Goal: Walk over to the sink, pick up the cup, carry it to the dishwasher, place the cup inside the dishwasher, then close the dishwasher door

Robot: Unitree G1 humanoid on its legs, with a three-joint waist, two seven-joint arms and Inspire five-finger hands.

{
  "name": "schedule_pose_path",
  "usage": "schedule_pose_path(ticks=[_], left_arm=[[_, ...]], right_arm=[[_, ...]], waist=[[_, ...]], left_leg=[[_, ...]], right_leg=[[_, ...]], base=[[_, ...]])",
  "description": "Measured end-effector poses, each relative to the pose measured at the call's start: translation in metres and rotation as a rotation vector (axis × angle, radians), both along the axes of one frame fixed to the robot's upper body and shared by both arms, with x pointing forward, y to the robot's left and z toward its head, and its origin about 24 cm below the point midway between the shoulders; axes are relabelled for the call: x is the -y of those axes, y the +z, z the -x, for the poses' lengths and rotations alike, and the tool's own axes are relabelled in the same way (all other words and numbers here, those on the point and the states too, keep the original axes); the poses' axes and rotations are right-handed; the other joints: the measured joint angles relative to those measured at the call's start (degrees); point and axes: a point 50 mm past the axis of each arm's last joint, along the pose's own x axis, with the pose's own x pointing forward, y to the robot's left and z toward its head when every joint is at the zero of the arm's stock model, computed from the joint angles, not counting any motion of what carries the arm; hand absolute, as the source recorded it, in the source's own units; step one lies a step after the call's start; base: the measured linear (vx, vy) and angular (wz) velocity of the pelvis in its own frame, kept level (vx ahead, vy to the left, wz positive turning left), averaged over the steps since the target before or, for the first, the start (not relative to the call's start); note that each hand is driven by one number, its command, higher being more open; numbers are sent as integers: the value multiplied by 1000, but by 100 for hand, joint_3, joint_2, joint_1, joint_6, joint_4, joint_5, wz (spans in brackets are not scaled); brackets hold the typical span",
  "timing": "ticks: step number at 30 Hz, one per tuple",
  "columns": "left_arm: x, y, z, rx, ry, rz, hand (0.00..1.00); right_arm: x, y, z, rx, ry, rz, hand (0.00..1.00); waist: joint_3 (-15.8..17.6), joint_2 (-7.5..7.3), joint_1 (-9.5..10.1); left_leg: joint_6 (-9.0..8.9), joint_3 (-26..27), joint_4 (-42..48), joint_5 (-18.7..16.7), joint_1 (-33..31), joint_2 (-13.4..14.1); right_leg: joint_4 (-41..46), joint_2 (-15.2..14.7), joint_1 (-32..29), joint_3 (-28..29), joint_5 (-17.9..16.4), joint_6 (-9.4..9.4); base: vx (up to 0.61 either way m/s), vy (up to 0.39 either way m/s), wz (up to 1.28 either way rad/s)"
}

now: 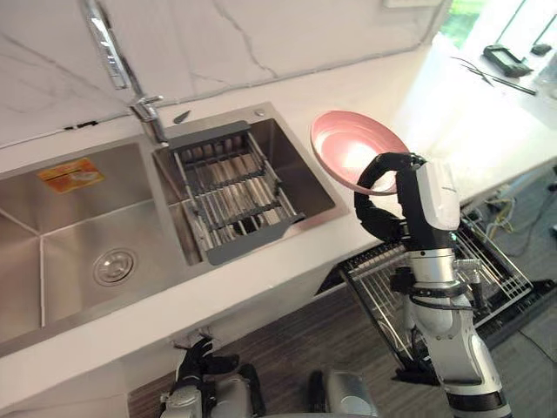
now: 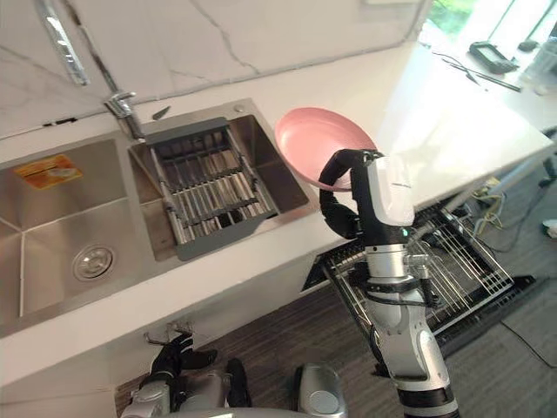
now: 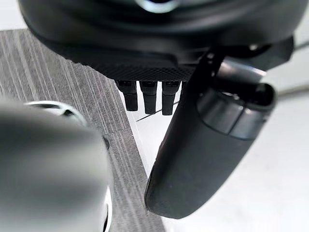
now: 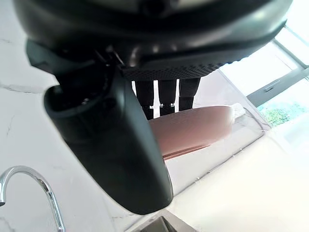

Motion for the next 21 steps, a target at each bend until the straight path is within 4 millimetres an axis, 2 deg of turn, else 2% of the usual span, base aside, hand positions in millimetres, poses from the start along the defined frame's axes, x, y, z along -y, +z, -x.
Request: schedule_pose_path(ticks=[1, 2, 4, 10, 16, 21], left_arm=[[-2, -2, 5, -20, 26, -13, 90], [-8, -4, 13, -46, 35, -30, 90], [-16, -6, 25, -81, 22, -58, 90], [-16, -10, 43, -133, -12, -69, 90], [-14, -12, 50, -155, -45, -69, 90], [-12, -13, 52, -160, -83, -63, 90]], right_arm=[[2, -4, 0, -20, -10, 7, 30], [6, -10, 3, -49, -32, 4, 30], [14, -19, 9, -90, -69, 5, 30], [38, -30, 23, -146, -192, -17, 30], [43, -42, 38, -192, -246, -51, 30], [67, -49, 54, -221, -385, -60, 30]], waist=[[-65, 140, -12], [-96, 182, -24], [-114, 169, -97], [-151, 178, -170], [-283, 198, -189], [-288, 219, -218]], left_leg=[[-106, -202, 99, 42, -96, 110], [-64, -337, 119, 161, -64, 171], [-95, -297, 73, 171, 100, 220], [-108, -293, -158, 186, 597, 120], [-50, -283, -336, 229, 763, -6], [0, -333, -462, 292, 804, -100]], right_leg=[[-349, 205, 56, 63, 290, -38], [-549, 349, 186, 173, 443, -76], [-659, 408, 366, 227, 502, -72], [-1018, 359, 918, 238, 592, -1], [-1219, 263, 1101, 238, 687, 50], [-1231, 198, 1129, 175, 692, 58]], base=[[2, -93, -71], [33, -78, -60], [76, -62, -26], [34, -20, 0], [-25, 37, 1], [-24, 20, 7]])
